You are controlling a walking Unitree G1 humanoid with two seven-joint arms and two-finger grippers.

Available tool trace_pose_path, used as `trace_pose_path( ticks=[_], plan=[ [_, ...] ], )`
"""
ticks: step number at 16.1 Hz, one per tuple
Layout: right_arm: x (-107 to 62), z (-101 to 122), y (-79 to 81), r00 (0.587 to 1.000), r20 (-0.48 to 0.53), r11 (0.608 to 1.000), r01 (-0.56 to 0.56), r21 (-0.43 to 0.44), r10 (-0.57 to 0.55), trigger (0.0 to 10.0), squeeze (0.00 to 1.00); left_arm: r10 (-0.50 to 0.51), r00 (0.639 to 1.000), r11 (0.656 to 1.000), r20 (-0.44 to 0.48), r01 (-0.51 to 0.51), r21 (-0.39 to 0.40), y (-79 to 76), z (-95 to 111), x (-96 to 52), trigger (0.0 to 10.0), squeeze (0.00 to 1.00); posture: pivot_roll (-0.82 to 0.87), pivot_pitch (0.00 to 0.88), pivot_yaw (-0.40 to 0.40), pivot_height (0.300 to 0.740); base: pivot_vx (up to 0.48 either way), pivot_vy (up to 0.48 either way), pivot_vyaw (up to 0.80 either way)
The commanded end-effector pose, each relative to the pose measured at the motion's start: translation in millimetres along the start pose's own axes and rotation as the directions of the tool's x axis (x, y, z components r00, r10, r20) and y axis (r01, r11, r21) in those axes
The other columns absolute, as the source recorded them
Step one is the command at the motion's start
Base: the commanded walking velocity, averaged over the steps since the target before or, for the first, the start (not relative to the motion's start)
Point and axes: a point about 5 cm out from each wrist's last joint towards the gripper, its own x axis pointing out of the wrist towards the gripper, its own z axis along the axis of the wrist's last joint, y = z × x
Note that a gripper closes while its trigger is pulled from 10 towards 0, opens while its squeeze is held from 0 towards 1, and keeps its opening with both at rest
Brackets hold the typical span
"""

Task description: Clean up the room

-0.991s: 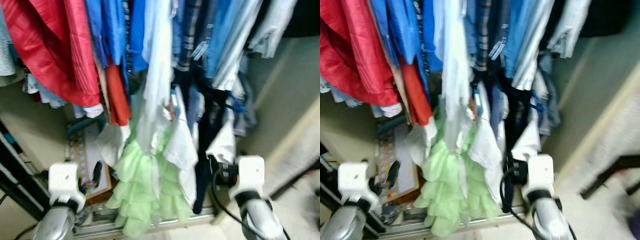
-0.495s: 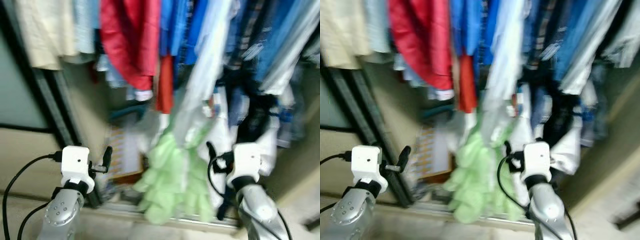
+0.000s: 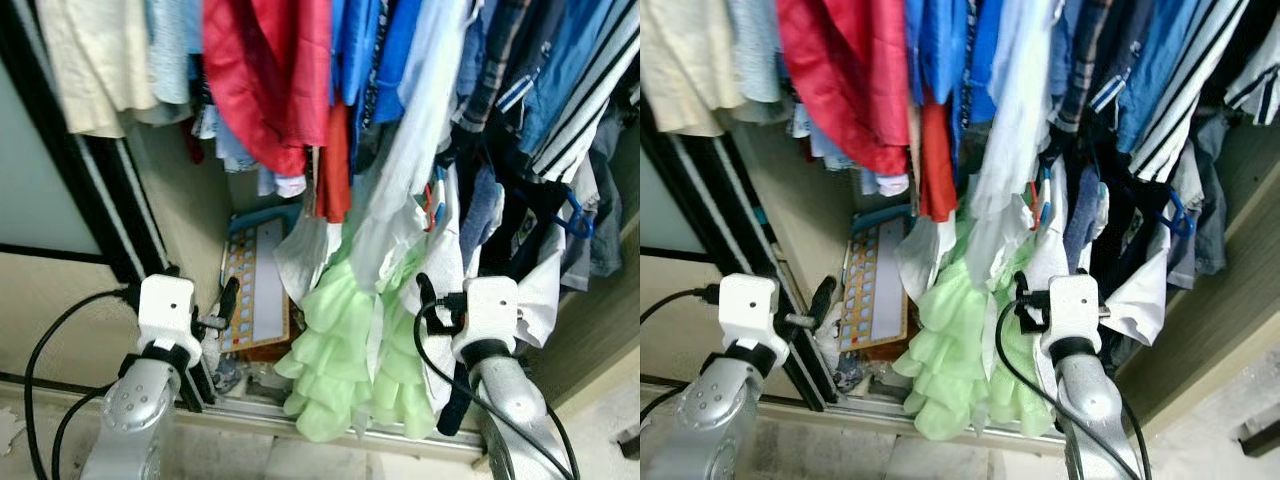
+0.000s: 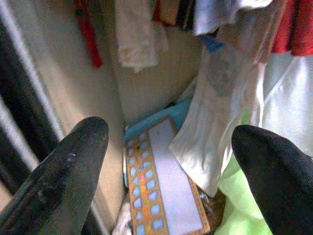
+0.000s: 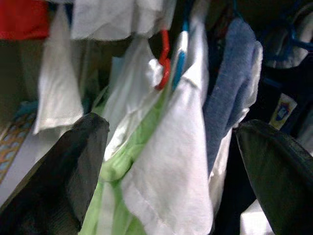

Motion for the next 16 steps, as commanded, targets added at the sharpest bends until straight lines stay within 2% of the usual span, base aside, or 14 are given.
trace_pose_path(
  ticks=[1,4,6,10,13,16],
  plan=[
    [4.0,2.5,-3.5,0.999,0.018,0.999,0.033,-0.002,-0.033,10.0,0.00,-0.010,1.000,1.000,0.005,0.010,0.014,-1.1,0.2,2.1,10.0,0.00,0.02,0.000,0.012,0.740,0.000,0.000,0.00],
    [11.6,4.8,-2.1,0.999,0.031,0.999,0.039,-0.002,-0.039,10.0,0.00,0.018,1.000,1.000,0.026,-0.017,-0.018,0.6,3.2,5.1,10.0,0.00,0.03,0.000,-0.004,0.740,0.000,0.000,0.00],
    [10.0,5.8,-2.2,0.999,0.037,0.999,0.024,-0.021,-0.024,10.0,0.00,0.023,1.000,0.999,0.017,-0.023,-0.028,0.5,-1.4,1.6,10.0,0.00,0.01,0.000,-0.009,0.740,0.000,0.000,0.00],
    [4.9,8.0,-9.8,0.998,0.038,0.999,0.051,-0.019,-0.051,10.0,0.00,-0.012,1.000,0.998,0.003,0.013,-0.057,-12.7,-4.9,-0.6,10.0,0.00,-0.02,0.000,-0.018,0.740,0.000,0.000,0.00],
    [3.0,3.6,-5.9,0.999,0.023,0.999,0.036,-0.040,-0.035,10.0,0.00,-0.025,1.000,0.998,0.000,0.025,-0.055,-14.7,-9.0,-0.3,10.0,0.00,-0.01,0.000,-0.049,0.740,0.000,0.000,0.00],
    [13.5,11.6,2.9,0.999,0.035,0.998,-0.021,-0.053,0.023,10.0,0.00,0.018,1.000,0.998,0.010,-0.017,-0.064,-9.7,-5.3,0.6,10.0,0.00,0.00,0.000,-0.074,0.740,0.000,0.000,0.80]
  ],
)
